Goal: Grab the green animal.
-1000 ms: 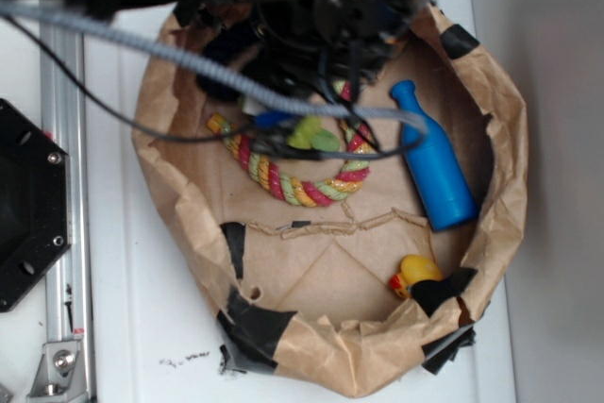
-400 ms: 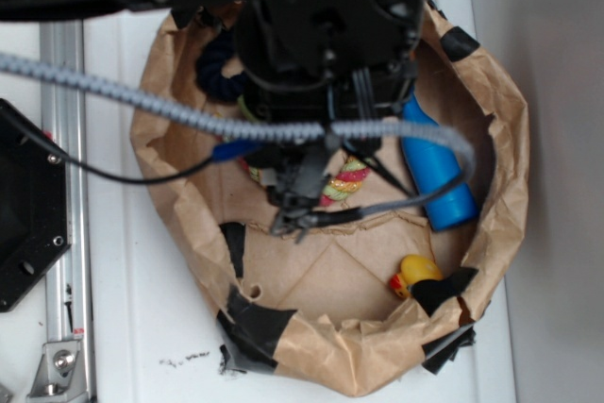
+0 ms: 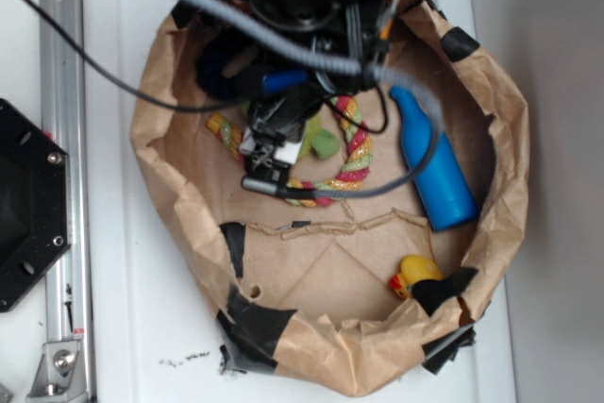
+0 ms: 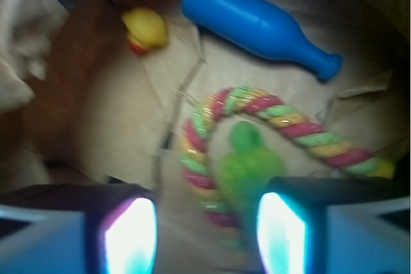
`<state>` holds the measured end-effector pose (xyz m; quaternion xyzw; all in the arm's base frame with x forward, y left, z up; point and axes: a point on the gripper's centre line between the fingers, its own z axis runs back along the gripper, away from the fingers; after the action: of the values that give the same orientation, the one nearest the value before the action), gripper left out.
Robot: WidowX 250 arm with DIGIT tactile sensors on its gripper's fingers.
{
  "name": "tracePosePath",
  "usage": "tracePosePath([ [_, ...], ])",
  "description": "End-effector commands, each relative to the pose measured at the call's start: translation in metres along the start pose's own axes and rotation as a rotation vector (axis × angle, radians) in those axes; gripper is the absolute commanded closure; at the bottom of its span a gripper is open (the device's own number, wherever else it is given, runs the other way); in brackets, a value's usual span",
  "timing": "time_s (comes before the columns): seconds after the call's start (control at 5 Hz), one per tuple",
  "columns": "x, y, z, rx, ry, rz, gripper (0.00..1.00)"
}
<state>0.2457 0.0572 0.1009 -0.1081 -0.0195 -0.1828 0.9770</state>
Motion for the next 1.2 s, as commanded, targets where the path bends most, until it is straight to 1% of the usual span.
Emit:
tracePosePath([
  [0.0, 0.004, 0.017, -0.036, 0.072, 0.053, -0.139, 0.00],
  [0.2, 0.011, 0.013, -0.041, 0.031, 0.008, -0.222, 0.00],
  [0.4, 0.021, 0.008, -0.050, 0.045, 0.021, -0.316, 0.00],
  [0.6, 0.021, 0.010, -0.049, 0.089, 0.021, -0.315, 1.00],
  [1.0, 0.014, 0.008, -0.044, 0.127, 0.007, -0.301, 1.00],
])
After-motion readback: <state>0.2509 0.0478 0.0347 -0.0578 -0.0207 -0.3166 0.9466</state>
